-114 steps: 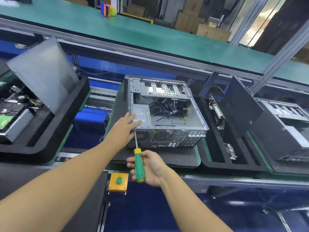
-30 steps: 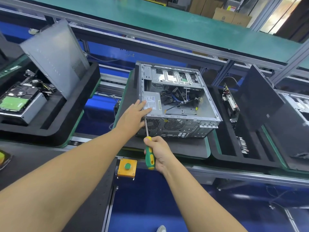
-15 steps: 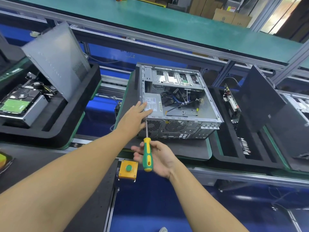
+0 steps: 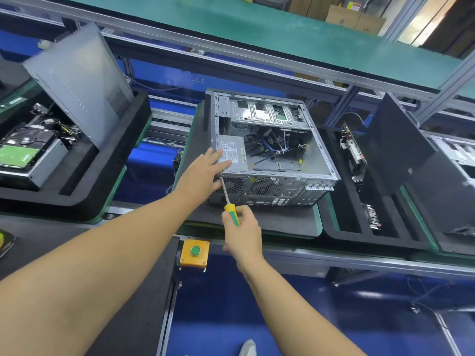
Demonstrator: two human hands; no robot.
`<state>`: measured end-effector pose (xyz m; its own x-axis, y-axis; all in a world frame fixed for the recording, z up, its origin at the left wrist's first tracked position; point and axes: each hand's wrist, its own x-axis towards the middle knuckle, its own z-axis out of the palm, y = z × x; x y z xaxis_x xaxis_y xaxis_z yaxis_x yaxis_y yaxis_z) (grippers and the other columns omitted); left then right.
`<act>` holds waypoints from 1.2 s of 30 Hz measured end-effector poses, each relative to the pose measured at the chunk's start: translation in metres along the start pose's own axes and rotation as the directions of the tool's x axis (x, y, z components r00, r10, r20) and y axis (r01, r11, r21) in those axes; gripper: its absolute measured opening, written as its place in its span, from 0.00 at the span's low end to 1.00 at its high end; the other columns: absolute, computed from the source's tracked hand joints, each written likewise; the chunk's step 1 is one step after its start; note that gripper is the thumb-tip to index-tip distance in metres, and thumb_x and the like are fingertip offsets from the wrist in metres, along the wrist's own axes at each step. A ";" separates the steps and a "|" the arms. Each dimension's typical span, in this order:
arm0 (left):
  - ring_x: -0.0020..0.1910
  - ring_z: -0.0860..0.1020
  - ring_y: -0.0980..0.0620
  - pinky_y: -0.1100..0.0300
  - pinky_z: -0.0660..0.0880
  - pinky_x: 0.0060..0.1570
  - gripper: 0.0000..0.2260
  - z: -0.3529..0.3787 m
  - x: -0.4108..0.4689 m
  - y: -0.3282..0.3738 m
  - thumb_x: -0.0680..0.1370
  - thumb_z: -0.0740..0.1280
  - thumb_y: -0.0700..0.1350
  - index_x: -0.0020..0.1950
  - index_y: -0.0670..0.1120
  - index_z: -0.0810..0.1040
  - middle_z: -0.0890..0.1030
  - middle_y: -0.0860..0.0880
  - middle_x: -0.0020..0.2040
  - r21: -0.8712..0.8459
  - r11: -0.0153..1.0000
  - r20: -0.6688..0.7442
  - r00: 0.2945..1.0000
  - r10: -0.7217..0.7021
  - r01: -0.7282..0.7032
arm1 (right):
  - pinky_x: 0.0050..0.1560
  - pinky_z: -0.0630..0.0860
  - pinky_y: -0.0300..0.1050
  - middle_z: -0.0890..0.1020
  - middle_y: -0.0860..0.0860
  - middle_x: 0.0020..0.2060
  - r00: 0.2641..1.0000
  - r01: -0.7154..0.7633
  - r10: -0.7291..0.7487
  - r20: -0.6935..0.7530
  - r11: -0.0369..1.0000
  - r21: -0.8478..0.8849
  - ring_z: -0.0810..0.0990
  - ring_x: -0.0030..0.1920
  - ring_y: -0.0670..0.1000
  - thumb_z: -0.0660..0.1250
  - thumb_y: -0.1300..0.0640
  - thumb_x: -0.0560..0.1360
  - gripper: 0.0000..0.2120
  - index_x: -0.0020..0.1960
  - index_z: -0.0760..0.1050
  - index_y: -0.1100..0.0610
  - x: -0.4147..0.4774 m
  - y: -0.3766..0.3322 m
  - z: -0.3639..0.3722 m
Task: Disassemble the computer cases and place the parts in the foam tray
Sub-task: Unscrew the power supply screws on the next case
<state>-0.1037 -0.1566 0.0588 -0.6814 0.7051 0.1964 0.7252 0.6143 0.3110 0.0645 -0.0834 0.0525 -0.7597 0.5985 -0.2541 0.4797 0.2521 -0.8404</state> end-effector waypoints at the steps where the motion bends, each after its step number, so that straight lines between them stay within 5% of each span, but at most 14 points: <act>1: 0.80 0.53 0.43 0.50 0.52 0.78 0.26 -0.001 0.000 0.000 0.80 0.67 0.42 0.78 0.51 0.65 0.58 0.46 0.81 0.001 1.000 0.001 1.000 -0.003 0.003 | 0.27 0.73 0.43 0.76 0.49 0.37 0.988 -0.127 0.104 0.112 0.967 0.219 0.73 0.32 0.49 0.63 0.48 0.80 0.06 0.50 0.73 0.50 0.001 -0.004 -0.001; 4: 0.80 0.54 0.43 0.50 0.52 0.78 0.26 -0.001 -0.001 0.000 0.81 0.67 0.43 0.78 0.51 0.65 0.58 0.46 0.81 0.020 1.000 0.004 1.000 0.003 -0.003 | 0.25 0.67 0.40 0.75 0.53 0.35 0.821 -0.528 0.264 0.505 0.688 0.498 0.70 0.29 0.49 0.58 0.48 0.81 0.16 0.52 0.77 0.59 0.002 -0.014 -0.014; 7: 0.80 0.53 0.43 0.50 0.52 0.78 0.27 -0.002 -0.001 0.002 0.80 0.67 0.43 0.78 0.51 0.64 0.57 0.46 0.81 0.022 1.000 0.008 1.000 -0.004 0.004 | 0.31 0.72 0.43 0.79 0.56 0.38 0.715 -0.634 0.171 0.678 0.568 0.526 0.73 0.33 0.51 0.54 0.51 0.82 0.20 0.54 0.77 0.66 0.002 -0.013 -0.021; 11: 0.80 0.52 0.44 0.51 0.51 0.78 0.27 -0.003 -0.001 0.002 0.81 0.66 0.44 0.79 0.51 0.63 0.56 0.46 0.81 0.042 0.999 0.021 1.000 -0.011 0.010 | 0.32 0.77 0.43 0.77 0.54 0.37 0.831 -0.518 0.199 0.519 0.617 0.593 0.74 0.33 0.49 0.66 0.55 0.81 0.07 0.49 0.73 0.58 -0.004 -0.021 -0.010; 13: 0.80 0.52 0.44 0.51 0.51 0.78 0.27 -0.004 -0.002 0.003 0.81 0.66 0.43 0.79 0.52 0.62 0.55 0.47 0.81 0.048 0.999 0.021 1.000 -0.017 0.016 | 0.30 0.79 0.44 0.73 0.54 0.41 0.863 -0.484 0.265 0.430 0.677 0.554 0.76 0.34 0.49 0.69 0.56 0.80 0.08 0.48 0.70 0.57 -0.006 -0.023 -0.001; 18: 0.80 0.51 0.44 0.52 0.50 0.78 0.27 -0.005 -0.002 0.004 0.82 0.65 0.42 0.79 0.52 0.62 0.55 0.47 0.81 0.050 0.999 0.025 1.000 -0.019 0.017 | 0.23 0.67 0.38 0.74 0.54 0.37 0.784 -0.600 0.307 0.540 0.598 0.531 0.72 0.29 0.49 0.67 0.50 0.79 0.10 0.48 0.73 0.57 -0.004 -0.033 0.000; 22: 0.80 0.51 0.44 0.51 0.51 0.78 0.27 -0.005 -0.001 0.003 0.81 0.65 0.42 0.79 0.52 0.61 0.55 0.47 0.81 0.052 0.999 0.019 1.000 -0.018 0.017 | 0.26 0.70 0.40 0.78 0.55 0.35 0.724 -0.653 0.219 0.653 0.524 0.548 0.72 0.30 0.50 0.55 0.52 0.81 0.16 0.52 0.76 0.64 0.000 -0.030 -0.010; 28: 0.80 0.52 0.43 0.51 0.51 0.78 0.27 -0.004 -0.001 0.002 0.81 0.65 0.44 0.79 0.51 0.61 0.55 0.46 0.81 0.066 0.998 0.034 0.999 -0.007 0.004 | 0.31 0.80 0.46 0.74 0.54 0.44 0.864 -0.464 0.257 0.433 0.741 0.485 0.78 0.31 0.49 0.65 0.55 0.82 0.06 0.48 0.72 0.57 -0.003 -0.020 0.004; 31: 0.80 0.52 0.43 0.51 0.51 0.78 0.27 -0.004 -0.001 0.002 0.82 0.65 0.44 0.79 0.51 0.61 0.56 0.46 0.81 0.081 0.997 0.031 1.000 -0.004 0.001 | 0.28 0.76 0.42 0.73 0.53 0.44 0.904 -0.382 0.254 0.343 0.841 0.382 0.76 0.32 0.49 0.67 0.53 0.80 0.07 0.48 0.71 0.54 -0.001 -0.014 0.005; 33: 0.80 0.52 0.43 0.51 0.51 0.78 0.27 -0.004 -0.001 0.002 0.82 0.64 0.44 0.80 0.51 0.60 0.55 0.46 0.81 0.096 0.995 0.033 0.999 -0.003 0.000 | 0.28 0.74 0.42 0.74 0.53 0.42 0.877 -0.428 0.263 0.401 0.808 0.405 0.75 0.32 0.50 0.66 0.52 0.81 0.07 0.49 0.73 0.55 0.002 -0.017 -0.001; 36: 0.80 0.52 0.43 0.52 0.50 0.78 0.27 -0.004 -0.001 0.003 0.82 0.64 0.43 0.80 0.51 0.60 0.55 0.46 0.81 0.094 0.996 0.027 1.000 -0.004 0.001 | 0.35 0.74 0.46 0.79 0.56 0.41 0.716 -0.637 0.241 0.656 0.611 0.471 0.75 0.34 0.51 0.58 0.50 0.82 0.16 0.54 0.78 0.62 0.004 -0.022 -0.014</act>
<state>-0.1018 -0.1569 0.0634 -0.6811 0.7121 0.1703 0.7306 0.6455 0.2226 0.0568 -0.0758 0.0766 -0.7161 -0.0095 -0.6979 0.5702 -0.5847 -0.5771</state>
